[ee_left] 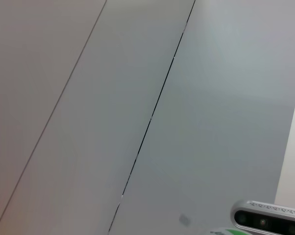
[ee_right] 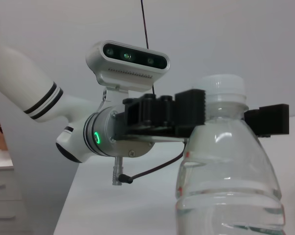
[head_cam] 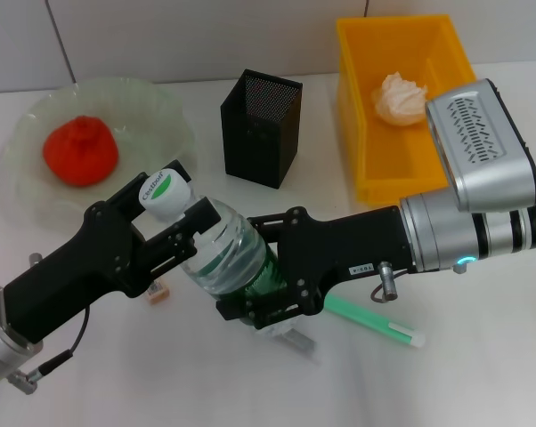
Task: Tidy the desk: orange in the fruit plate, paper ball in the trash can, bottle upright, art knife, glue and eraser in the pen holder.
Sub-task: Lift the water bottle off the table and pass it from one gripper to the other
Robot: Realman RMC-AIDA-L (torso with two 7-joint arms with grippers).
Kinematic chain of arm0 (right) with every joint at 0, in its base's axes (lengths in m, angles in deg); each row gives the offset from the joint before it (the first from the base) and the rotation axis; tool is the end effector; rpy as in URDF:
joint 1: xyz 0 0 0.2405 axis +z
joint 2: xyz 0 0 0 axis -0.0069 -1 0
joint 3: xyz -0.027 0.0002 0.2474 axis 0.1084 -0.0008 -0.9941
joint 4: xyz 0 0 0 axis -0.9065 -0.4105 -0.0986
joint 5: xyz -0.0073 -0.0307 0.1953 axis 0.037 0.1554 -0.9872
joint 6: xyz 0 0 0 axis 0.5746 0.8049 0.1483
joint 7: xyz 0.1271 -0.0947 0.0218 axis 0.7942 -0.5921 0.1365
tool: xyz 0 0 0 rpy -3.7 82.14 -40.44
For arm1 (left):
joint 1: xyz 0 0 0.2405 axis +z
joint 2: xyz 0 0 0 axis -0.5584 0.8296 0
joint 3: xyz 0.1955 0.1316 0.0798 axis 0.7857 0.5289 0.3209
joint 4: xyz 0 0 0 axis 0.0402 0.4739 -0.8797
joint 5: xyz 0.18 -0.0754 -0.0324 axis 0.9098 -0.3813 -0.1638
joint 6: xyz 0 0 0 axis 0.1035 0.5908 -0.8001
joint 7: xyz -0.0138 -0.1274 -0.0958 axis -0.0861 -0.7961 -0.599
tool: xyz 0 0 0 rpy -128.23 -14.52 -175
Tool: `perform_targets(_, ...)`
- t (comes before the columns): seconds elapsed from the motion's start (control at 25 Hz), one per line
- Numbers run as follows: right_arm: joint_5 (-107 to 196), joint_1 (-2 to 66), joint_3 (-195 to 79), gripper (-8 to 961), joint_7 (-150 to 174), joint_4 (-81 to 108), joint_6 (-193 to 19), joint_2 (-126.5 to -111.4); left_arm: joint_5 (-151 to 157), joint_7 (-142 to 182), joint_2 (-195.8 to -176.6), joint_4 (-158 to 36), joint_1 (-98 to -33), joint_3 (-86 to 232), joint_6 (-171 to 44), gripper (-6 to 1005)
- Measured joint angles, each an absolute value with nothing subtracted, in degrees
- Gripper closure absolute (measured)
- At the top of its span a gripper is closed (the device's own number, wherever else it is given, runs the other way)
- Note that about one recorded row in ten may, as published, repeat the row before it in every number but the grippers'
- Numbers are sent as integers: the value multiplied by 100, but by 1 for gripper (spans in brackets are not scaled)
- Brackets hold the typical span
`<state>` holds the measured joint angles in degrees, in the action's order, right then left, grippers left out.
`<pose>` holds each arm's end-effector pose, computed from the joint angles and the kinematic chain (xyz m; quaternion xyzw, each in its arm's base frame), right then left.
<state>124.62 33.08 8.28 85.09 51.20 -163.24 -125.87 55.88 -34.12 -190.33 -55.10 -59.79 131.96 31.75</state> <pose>0.1650 0.3084 -0.0662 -0.9698 0.0596 0.2364 0.0062 -0.2157 0.2606 -0.0310 -0.8140 -0.2051 -0.5283 0.1273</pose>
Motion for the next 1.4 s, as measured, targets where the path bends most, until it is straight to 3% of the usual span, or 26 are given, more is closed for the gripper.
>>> perform_targets(0.24, 12440, 3306, 834, 193, 8502, 5116, -16368, -12590, 5622, -3465, -19015, -5481, -6032, 13239, 3045, 156)
perform_targets(0.44, 12440, 3303, 852, 193, 8500, 5105, -16374, -12593, 5629, -3478, -19013, -5459, -6040, 13277, 3008, 348)
perform_targets(0.56, 12434, 3302, 906, 192, 8498, 5084, -16359, -12593, 5637, -3476, -19012, -5454, -6042, 13292, 3011, 547)
perform_targets(1.4, 12345, 3310, 1036, 155, 8526, 5016, -16279, -12592, 5631, -3471, -19003, -5368, -6093, 13447, 3058, 564)
